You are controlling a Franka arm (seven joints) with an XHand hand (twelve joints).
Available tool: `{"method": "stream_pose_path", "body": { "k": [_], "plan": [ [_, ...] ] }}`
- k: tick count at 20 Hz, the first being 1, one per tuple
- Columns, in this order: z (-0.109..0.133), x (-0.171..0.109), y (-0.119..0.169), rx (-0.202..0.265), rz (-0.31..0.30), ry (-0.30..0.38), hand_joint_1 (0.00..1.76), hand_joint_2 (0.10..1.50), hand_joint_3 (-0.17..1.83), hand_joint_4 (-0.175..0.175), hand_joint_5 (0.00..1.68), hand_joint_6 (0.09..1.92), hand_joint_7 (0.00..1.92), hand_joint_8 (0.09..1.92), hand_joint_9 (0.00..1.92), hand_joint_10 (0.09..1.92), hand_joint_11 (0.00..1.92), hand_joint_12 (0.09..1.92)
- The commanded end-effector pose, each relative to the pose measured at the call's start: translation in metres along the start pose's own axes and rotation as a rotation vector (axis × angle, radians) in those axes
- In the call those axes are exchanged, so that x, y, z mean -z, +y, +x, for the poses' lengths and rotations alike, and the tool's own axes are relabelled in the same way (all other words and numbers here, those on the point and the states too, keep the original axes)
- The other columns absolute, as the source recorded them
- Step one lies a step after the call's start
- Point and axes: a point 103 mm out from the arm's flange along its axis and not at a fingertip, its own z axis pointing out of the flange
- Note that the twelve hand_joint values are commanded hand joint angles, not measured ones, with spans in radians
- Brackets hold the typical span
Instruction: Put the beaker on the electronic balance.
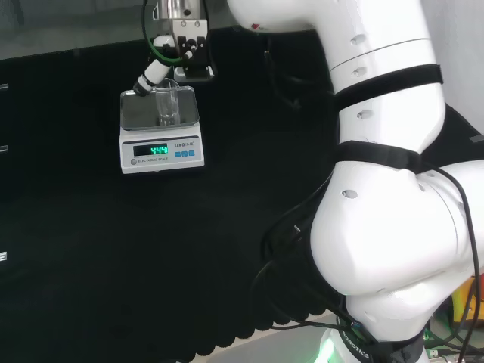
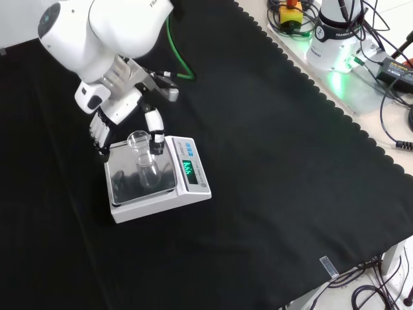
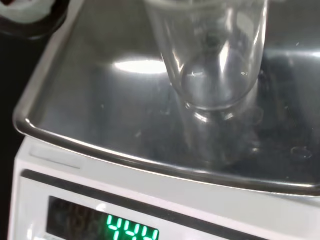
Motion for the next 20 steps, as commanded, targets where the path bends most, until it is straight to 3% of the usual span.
{"method": "stream_pose_path", "body": {
  "k": [1, 5, 9, 12, 15, 20],
  "plan": [
    [-0.028, 0.046, -0.045, 0.147, -0.094, 0.315, 0.62, 0.57, 0.34, -0.041, 0.39, 0.09, 0.28, 0.77, 0.25, 0.81, 0.28, 1.42],
    [-0.058, 0.074, -0.089, 0.285, -0.183, 0.558, 0.61, 0.58, 0.31, -0.039, 0.39, 0.09, 0.26, 0.77, 0.24, 0.82, 0.26, 1.43],
    [-0.081, 0.099, -0.144, 0.36, -0.272, 0.673, 0.59, 0.59, 0.31, -0.048, 0.42, 0.09, 0.26, 0.77, 0.25, 0.83, 0.26, 1.44],
    [-0.091, 0.115, -0.183, 0.378, -0.342, 0.704, 0.56, 0.61, 0.3, -0.054, 0.42, 0.09, 0.27, 0.78, 0.27, 0.84, 0.28, 1.44],
    [-0.098, 0.128, -0.217, 0.366, -0.402, 0.701, 0.53, 0.62, 0.3, -0.057, 0.43, 0.09, 0.27, 0.79, 0.28, 0.85, 0.29, 1.44],
    [-0.104, 0.13, -0.237, 0.346, -0.448, 0.707, 0.52, 0.63, 0.3, -0.059, 0.43, 0.09, 0.28, 0.8, 0.3, 0.85, 0.3, 1.45]
  ]
}}
